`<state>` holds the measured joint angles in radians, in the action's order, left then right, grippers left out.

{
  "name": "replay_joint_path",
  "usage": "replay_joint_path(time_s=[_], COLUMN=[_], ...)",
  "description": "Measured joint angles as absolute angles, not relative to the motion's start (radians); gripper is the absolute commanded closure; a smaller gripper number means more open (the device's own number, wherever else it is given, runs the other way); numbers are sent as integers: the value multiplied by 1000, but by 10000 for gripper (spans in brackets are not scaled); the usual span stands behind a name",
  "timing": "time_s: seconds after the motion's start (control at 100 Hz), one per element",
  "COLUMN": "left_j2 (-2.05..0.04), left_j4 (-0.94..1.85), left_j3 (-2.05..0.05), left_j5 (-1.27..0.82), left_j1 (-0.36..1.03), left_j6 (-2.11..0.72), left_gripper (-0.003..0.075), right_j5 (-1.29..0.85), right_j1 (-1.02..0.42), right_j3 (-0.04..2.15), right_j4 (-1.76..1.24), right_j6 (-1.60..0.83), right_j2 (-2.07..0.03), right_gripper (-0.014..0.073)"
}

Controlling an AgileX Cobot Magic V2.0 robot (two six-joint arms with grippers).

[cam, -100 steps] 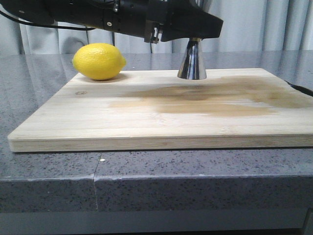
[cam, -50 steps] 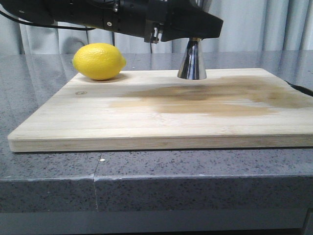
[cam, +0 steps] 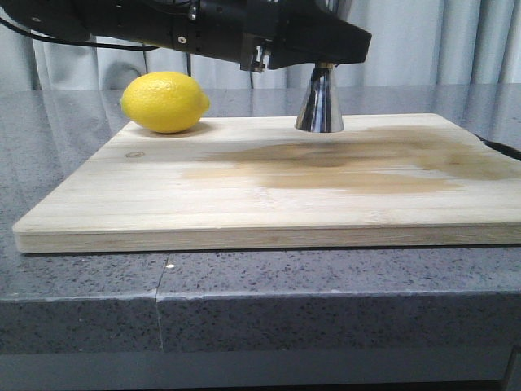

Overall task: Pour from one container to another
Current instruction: 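Tilt the beaker over the jigger cup, pouring liquid in, then set the beaker back on the board and release with right gripper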

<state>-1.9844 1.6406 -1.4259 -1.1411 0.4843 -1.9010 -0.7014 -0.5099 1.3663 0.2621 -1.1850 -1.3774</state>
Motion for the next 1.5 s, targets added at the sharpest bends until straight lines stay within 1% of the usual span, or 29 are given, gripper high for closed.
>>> replay_joint_path(time_s=[0.23, 0.45, 0.62, 0.72, 0.82, 0.96, 1.09, 1.29, 1.36, 1.5], left_j2=[-1984, -1984, -1984, -1984, -1984, -1984, -1985, -1985, -1985, -1985], left_j4=[1641, 1641, 1641, 1641, 1641, 1641, 1641, 1641, 1641, 1641], left_j3=[-1426, -1426, -1426, -1426, -1426, -1426, -1426, -1426, -1426, -1426], left_j5=[-1141, -1141, -1141, -1141, -1141, -1141, -1141, -1141, -1141, -1141], left_j1=[484, 484, 484, 484, 484, 484, 484, 484, 484, 484], left_j6=[-1901, -1901, -1903, -1903, -1903, -1903, -1903, -1903, -1903, -1903], left_gripper=[500, 500, 500, 500, 500, 500, 500, 500, 500, 500], right_j5=[-701, -701, -701, -699, -652, -491, -243, 189, 298, 415], right_j1=[-510, -496, -416, -341, -263, -178, -161, -265, -298, -310], right_j3=[1366, 1366, 1366, 1353, 1300, 1161, 994, 773, 729, 704], right_j4=[226, 158, 97, -26, -147, -324, -496, -623, -633, -624], right_j6=[-1169, -863, -696, -661, -649, -646, -644, -620, -578, -441], right_j2=[-1377, -1377, -1373, -1358, -1342, -1331, -1330, -1330, -1344, -1410], right_gripper=[307, 307, 307, 307, 307, 307, 307, 307, 307, 307])
